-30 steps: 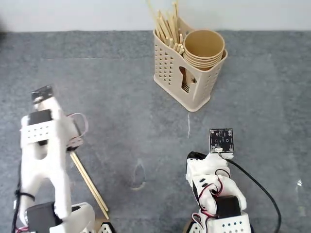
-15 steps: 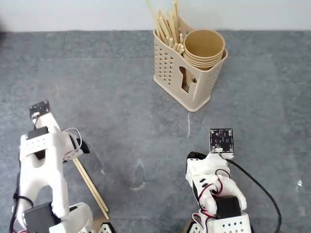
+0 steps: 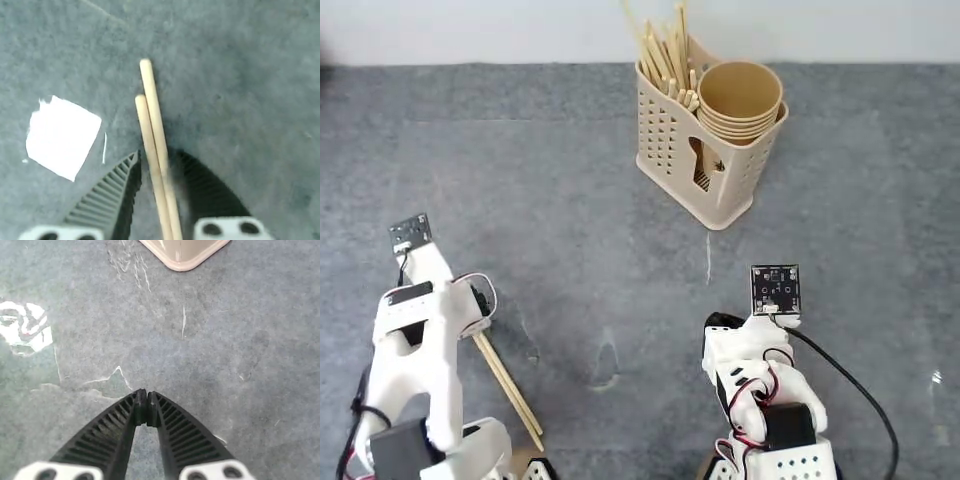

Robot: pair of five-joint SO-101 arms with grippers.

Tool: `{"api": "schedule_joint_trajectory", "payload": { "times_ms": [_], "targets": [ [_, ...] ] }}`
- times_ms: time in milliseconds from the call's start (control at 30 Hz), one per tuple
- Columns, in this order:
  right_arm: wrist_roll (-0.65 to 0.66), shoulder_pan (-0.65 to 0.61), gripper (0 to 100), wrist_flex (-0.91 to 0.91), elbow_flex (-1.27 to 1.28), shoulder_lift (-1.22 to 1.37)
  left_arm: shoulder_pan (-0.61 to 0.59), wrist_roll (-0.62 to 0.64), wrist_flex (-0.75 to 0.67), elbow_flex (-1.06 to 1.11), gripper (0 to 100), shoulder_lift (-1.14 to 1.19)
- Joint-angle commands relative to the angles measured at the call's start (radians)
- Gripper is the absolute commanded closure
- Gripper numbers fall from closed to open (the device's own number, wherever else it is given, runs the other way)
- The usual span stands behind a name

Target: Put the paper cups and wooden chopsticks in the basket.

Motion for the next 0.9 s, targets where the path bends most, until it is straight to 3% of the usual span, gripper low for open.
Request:
{"api": "schedule_joint_trajectory", "payload": {
  "times_ms": [0,233,567,767,867],
  "targets": [
    [0.002,-0.005,98.0,-0.012,-0.009,-0.008,0.008,0.017,0.009,-0.031,98,0.058],
    [0.002,-0.005,98.0,-0.012,-0.009,-0.008,0.068,0.068,0.049,-0.113,98,0.121],
    [0.002,-0.005,98.0,-0.012,-0.009,-0.008,0.310,0.330,0.054,-0.318,99,0.123],
    [0.002,-0.005,98.0,-0.012,-0.009,-0.008,0.358,0.381,0.055,-0.467,99,0.123],
    [0.002,-0.005,98.0,-0.012,-0.009,-0.008,0.362,0.377,0.129,-0.533,99,0.123]
  ]
}}
